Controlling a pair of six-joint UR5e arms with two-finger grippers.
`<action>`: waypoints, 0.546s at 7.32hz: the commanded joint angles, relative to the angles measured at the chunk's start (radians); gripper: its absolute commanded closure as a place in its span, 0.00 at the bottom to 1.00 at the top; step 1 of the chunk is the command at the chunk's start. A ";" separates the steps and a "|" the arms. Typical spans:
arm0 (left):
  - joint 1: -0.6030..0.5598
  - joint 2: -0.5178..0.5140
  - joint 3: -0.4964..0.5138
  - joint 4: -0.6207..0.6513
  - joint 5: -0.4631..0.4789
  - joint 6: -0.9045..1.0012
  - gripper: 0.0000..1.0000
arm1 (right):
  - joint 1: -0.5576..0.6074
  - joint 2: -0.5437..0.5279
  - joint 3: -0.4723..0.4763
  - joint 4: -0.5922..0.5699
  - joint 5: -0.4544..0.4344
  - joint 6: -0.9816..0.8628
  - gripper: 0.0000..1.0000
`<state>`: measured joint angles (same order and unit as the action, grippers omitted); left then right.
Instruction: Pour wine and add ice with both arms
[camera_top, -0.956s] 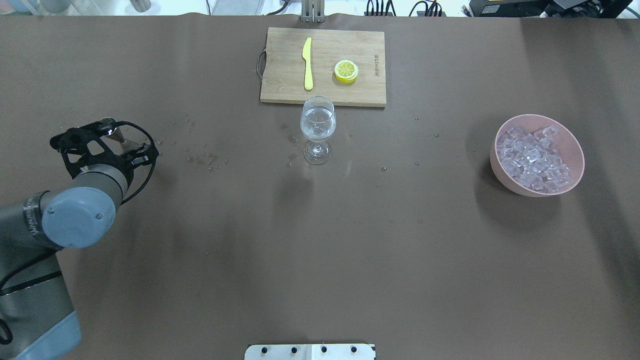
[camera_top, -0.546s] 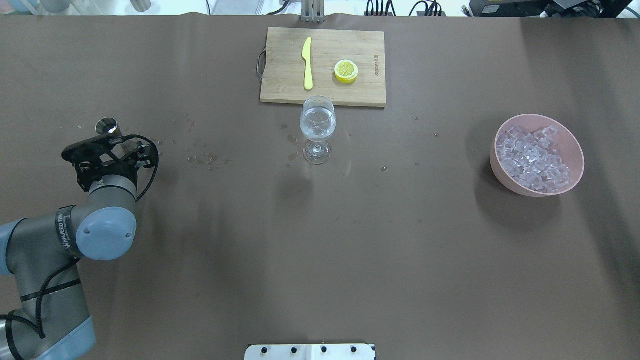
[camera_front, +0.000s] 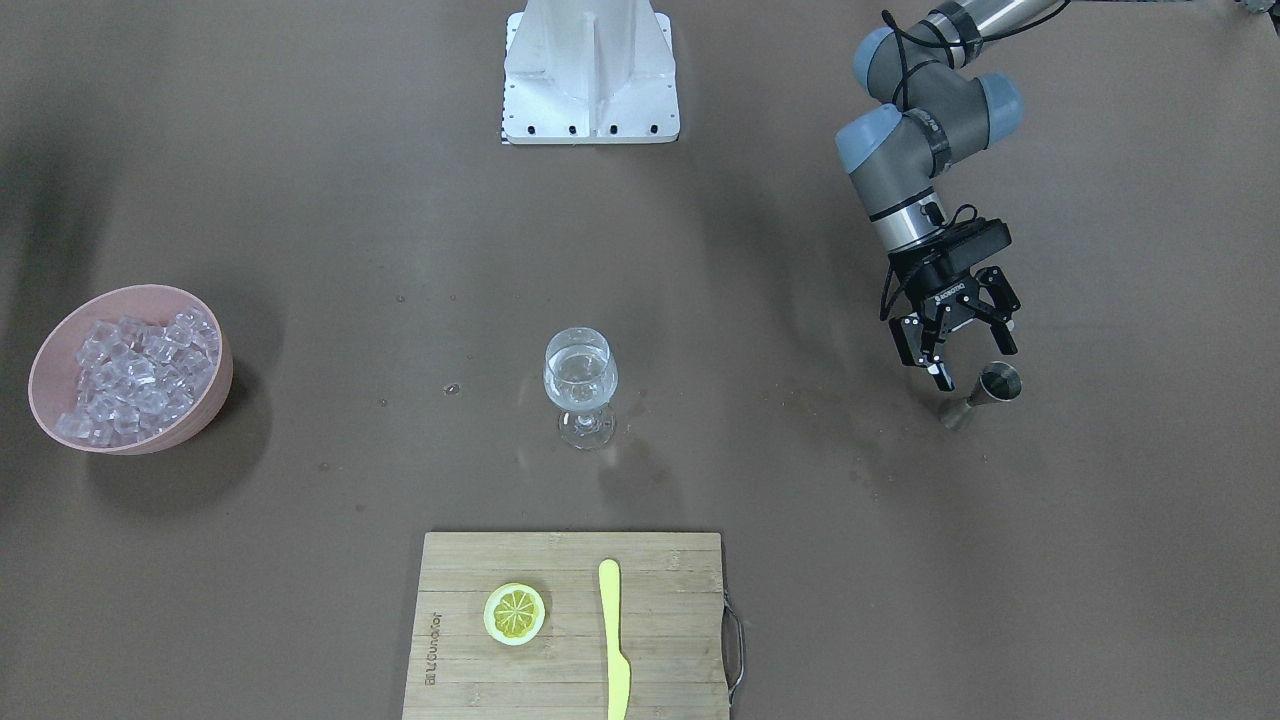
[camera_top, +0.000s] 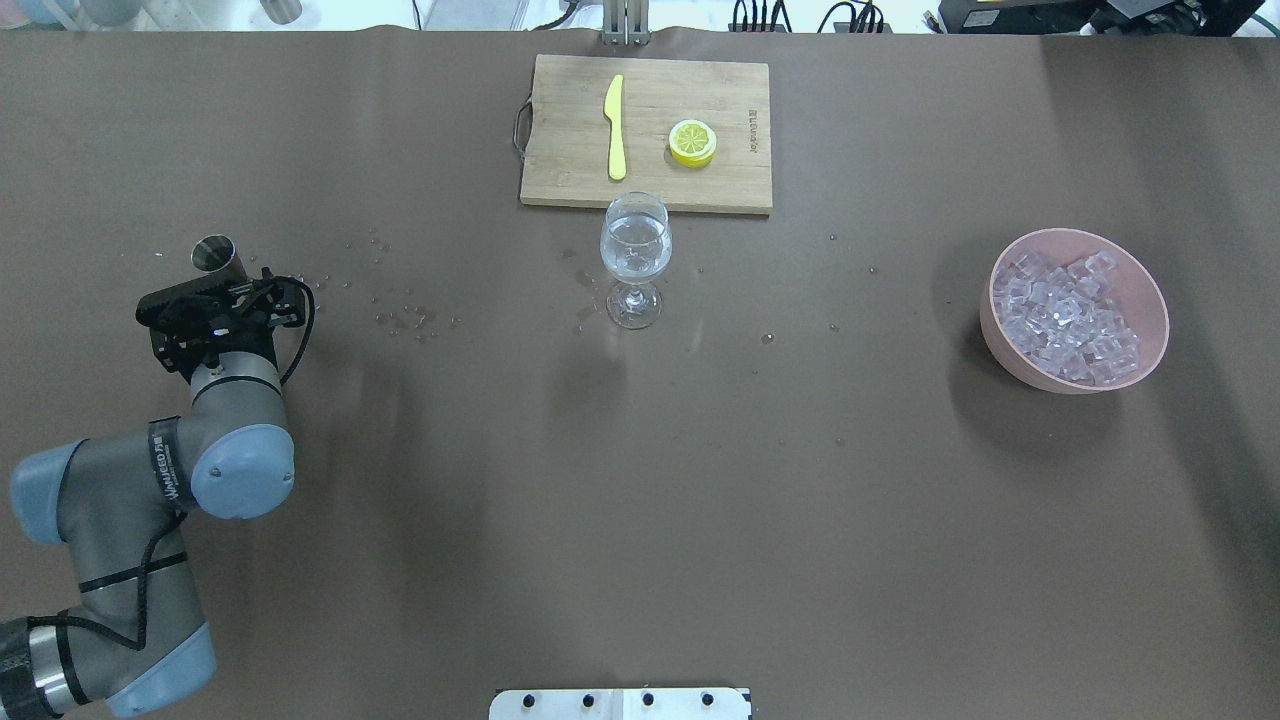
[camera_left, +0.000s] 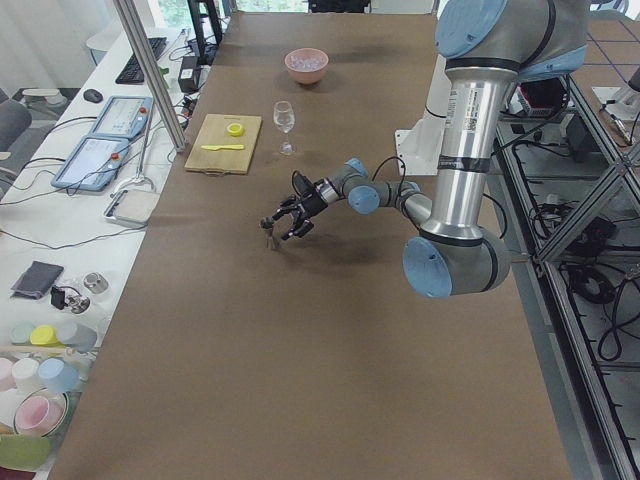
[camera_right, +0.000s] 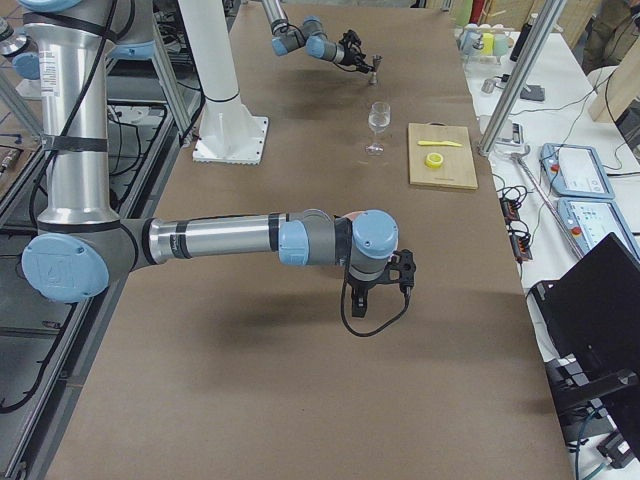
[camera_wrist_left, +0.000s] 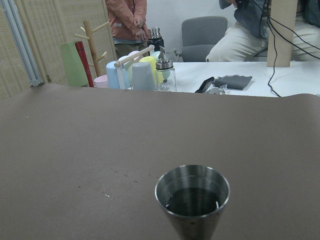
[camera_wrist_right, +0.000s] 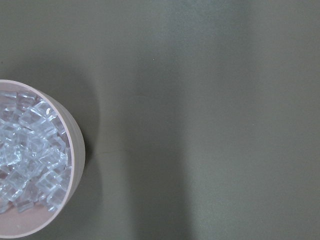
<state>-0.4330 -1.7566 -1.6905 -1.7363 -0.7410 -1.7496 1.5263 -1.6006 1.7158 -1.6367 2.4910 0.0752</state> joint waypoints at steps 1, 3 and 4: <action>0.002 -0.075 0.119 0.000 0.034 -0.065 0.02 | 0.000 0.001 -0.002 -0.006 -0.003 0.000 0.00; -0.001 -0.067 0.121 0.001 0.060 -0.065 0.02 | 0.002 0.001 -0.002 -0.008 -0.001 0.000 0.00; -0.003 -0.063 0.118 0.001 0.065 -0.065 0.02 | 0.000 0.001 -0.002 -0.008 0.000 0.000 0.00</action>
<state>-0.4339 -1.8234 -1.5729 -1.7355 -0.6886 -1.8133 1.5272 -1.6000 1.7135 -1.6439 2.4896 0.0751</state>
